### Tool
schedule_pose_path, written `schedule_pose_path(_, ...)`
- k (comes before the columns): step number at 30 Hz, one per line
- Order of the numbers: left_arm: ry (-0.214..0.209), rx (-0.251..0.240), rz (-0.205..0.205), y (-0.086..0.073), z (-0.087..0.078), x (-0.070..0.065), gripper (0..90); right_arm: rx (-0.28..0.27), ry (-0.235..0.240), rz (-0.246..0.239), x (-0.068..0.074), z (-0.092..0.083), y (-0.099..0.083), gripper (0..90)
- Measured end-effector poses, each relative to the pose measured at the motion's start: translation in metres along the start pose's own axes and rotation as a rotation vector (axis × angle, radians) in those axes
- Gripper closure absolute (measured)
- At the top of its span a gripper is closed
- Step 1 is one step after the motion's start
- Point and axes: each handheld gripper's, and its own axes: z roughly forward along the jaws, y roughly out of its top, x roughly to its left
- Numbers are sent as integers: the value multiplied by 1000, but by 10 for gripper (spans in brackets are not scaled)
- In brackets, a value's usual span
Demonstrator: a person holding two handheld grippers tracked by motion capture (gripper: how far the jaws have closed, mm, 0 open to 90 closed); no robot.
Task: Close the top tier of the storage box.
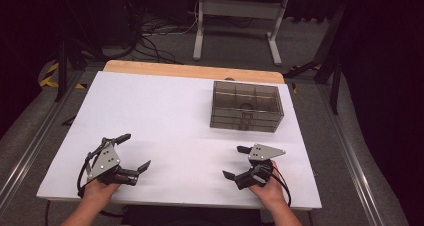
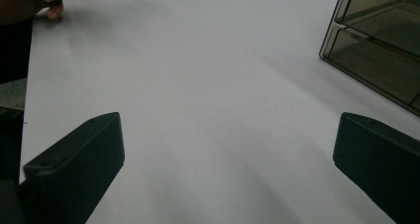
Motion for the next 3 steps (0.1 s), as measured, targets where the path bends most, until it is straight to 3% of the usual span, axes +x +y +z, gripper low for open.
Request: schedule_pose_path(3, -8, 4, 3, 0, 0, 0, 2, 0, 0, -4, 0, 0, 0, 1)
